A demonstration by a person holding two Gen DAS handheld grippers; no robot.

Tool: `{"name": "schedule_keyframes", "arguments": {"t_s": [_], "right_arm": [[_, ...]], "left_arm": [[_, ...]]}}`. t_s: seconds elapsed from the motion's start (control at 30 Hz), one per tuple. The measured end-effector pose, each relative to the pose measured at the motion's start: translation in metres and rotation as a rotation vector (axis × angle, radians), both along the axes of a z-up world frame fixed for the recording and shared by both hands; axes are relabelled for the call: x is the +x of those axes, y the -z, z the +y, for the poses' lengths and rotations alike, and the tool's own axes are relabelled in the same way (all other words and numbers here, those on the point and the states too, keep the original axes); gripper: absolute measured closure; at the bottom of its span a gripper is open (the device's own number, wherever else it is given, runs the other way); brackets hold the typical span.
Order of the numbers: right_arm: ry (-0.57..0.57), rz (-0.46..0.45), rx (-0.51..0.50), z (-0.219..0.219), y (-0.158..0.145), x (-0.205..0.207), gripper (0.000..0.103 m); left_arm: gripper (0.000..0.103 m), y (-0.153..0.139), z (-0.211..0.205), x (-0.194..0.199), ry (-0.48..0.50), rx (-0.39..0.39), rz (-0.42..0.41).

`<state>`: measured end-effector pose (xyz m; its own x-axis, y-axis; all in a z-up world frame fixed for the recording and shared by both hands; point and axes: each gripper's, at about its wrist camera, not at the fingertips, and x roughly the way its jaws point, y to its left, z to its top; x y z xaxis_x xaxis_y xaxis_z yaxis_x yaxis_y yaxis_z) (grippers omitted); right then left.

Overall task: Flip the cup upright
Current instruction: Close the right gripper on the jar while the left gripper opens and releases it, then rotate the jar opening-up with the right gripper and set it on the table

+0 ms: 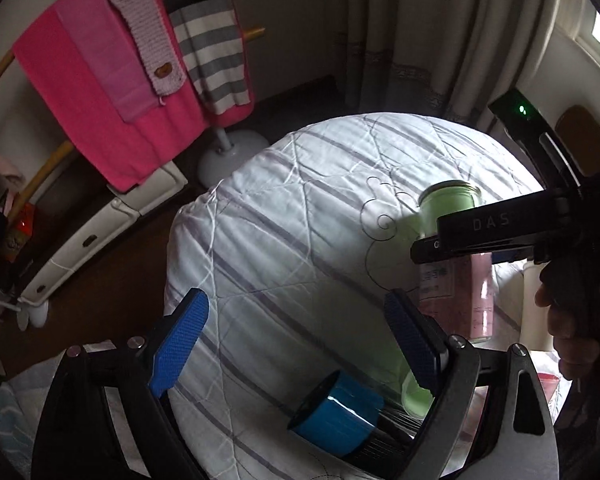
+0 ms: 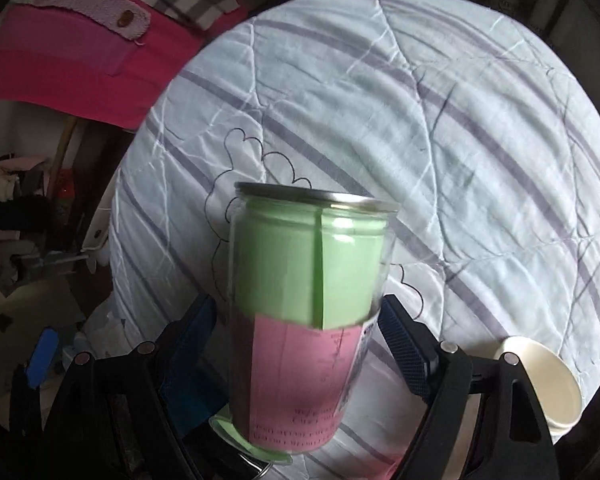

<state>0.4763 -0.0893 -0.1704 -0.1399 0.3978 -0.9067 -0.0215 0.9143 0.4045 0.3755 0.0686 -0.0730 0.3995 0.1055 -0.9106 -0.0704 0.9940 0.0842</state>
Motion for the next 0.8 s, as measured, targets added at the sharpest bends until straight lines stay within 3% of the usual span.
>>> {"name": "schedule_keyframes", "arguments": {"t_s": [0.03, 0.1, 0.17, 0.3, 0.47, 0.63, 0.8], "right_arm": [[0.001, 0.007, 0.004, 0.001, 0.005, 0.001, 0.031], [0.024, -0.008, 0.022, 0.0, 0.008, 0.002, 0.032], [0.018, -0.09, 0.024, -0.001, -0.001, 0.001, 0.032], [0.084, -0.372, 0.063, -0.012, -0.034, -0.013, 0.032], [0.163, -0.712, -0.022, -0.025, -0.052, -0.044, 0.032], [0.176, -0.804, -0.125, -0.028, -0.043, -0.061, 0.032], [0.169, -0.839, -0.171, -0.035, -0.048, -0.065, 0.032]], "left_arm": [[0.012, 0.002, 0.004, 0.001, -0.003, -0.009, 0.003], [0.012, 0.005, 0.008, 0.004, -0.012, -0.019, 0.008], [0.012, 0.004, 0.011, 0.006, -0.017, -0.037, 0.005], [0.012, 0.005, 0.012, 0.009, -0.003, -0.067, 0.002], [0.012, 0.002, 0.004, 0.008, 0.032, -0.124, -0.032], [0.012, -0.003, -0.003, -0.003, 0.08, -0.164, -0.072], [0.012, -0.003, -0.004, -0.007, 0.081, -0.186, -0.07]]}}
